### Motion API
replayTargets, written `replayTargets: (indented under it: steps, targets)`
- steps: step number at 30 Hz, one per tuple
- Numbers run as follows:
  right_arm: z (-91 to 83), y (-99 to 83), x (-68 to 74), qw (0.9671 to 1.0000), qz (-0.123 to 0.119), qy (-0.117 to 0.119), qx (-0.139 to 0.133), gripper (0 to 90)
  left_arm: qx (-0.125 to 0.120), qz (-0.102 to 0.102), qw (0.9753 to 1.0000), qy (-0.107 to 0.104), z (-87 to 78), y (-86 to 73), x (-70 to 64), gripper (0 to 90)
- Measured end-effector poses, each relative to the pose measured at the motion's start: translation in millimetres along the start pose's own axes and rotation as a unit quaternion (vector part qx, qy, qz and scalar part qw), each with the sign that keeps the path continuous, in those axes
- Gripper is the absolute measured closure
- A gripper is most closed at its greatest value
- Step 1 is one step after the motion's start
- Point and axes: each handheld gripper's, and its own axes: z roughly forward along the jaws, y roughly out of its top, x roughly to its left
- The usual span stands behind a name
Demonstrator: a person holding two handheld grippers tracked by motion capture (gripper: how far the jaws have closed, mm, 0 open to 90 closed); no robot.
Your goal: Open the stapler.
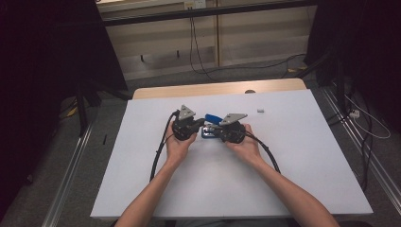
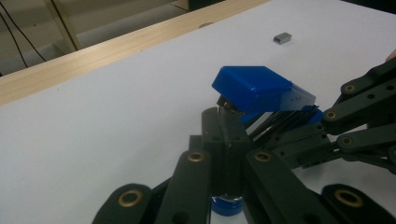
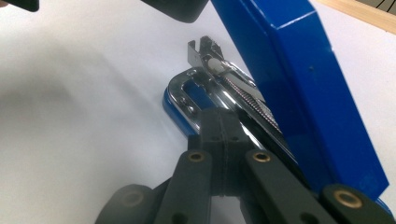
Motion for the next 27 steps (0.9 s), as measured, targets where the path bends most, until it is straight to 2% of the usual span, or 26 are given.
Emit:
replayTargets:
  steps: [7,11,14,16,24,27]
  targets:
    - [0.1,0.3,1.2,1.0,-0.005,-0.001,-0.001,90.0,0.0,0.001,1.0,-0.001,0.0,0.3,0.2,90.0]
    - [-0.8,3.0,4.7,0.9998,0.002,0.0,-0.02,90.0,0.0,0.0,1.0,0.0,0.2,0.3,0.2,90.0]
    - [-0.9,7.7,9.5,0.9988,0.006,-0.007,-0.047,90.0,-0.001,-0.002,1.0,0.0,0.1,0.4,-0.2,90.0]
    - [0.1,9.1,11.9,0.9983,0.004,-0.014,-0.056,90.0,0.0,0.0,1.0,0.001,0.1,0.3,0.1,90.0]
    - [6.8,12.2,16.0,0.9979,0.007,-0.021,-0.061,90.0,-0.003,-0.005,1.0,0.0,0.5,-0.1,0.6,90.0]
    - [7.0,13.5,16.3,0.997,0.009,-0.032,-0.07,90.0,-0.002,-0.005,1.0,-0.001,0.4,-0.1,0.9,90.0]
